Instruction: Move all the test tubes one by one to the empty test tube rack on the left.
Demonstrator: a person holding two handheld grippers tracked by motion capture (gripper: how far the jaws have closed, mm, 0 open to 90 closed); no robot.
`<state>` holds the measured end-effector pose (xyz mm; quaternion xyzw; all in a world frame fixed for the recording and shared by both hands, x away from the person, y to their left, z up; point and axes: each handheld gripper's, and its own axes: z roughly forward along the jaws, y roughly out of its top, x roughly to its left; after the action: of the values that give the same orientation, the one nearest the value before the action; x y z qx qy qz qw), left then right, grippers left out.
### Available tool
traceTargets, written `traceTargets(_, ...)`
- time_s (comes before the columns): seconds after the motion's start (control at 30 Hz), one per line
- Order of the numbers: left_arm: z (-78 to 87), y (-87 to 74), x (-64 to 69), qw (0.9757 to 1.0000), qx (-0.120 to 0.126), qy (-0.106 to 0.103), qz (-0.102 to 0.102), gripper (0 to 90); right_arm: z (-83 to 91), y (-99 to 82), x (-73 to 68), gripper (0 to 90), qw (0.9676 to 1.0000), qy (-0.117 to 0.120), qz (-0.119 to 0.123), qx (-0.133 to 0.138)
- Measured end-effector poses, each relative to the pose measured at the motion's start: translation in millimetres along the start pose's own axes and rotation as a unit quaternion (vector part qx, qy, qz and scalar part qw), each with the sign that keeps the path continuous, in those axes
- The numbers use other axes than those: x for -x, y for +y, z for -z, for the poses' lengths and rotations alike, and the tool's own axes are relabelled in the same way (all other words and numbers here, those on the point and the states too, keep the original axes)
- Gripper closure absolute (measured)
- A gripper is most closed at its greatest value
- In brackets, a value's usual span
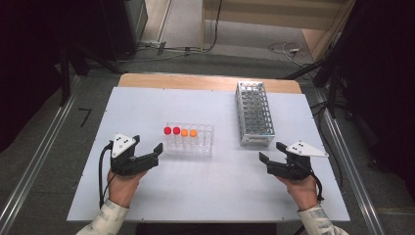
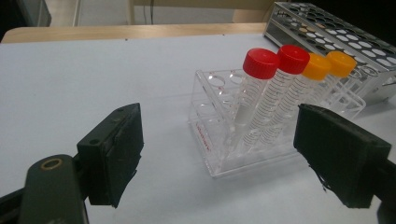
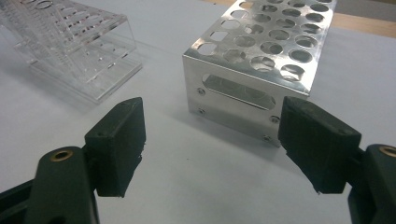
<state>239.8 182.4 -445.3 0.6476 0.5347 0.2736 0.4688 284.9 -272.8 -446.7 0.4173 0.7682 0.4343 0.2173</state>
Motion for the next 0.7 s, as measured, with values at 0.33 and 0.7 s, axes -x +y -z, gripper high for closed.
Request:
traceTargets(0.33, 3.2, -3.2, -4.4, 1.0000, 0.001, 0.007, 0.004, 16.0, 5.1, -3.9, 8.5, 21.9, 0.9999, -0.008, -0.008, 0.003)
traceTargets(0.7, 5.7, -5.8, -12.6, 0.9998, 0.000, 0.016, 0.012, 15.9, 6.8, -4.3, 14.4, 21.9, 0.9998, -0.015, -0.015, 0.004)
